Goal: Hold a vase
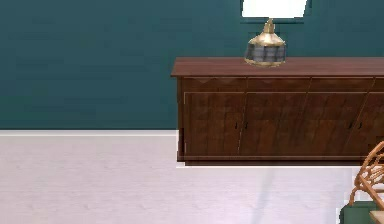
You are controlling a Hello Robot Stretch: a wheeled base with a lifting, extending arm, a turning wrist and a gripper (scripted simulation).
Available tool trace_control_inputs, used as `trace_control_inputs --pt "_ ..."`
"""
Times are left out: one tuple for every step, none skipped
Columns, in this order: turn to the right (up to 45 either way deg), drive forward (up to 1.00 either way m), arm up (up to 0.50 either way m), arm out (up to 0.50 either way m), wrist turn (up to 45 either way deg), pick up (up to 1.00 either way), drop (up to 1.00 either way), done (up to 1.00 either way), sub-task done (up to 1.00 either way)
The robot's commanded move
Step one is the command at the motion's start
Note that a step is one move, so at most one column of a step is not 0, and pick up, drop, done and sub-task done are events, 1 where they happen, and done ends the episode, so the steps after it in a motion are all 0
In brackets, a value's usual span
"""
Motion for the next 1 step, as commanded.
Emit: trace_control_inputs --pt "0.0 0.00 0.50 0.00 0.0 0.00 0.00 0.00 0.00"
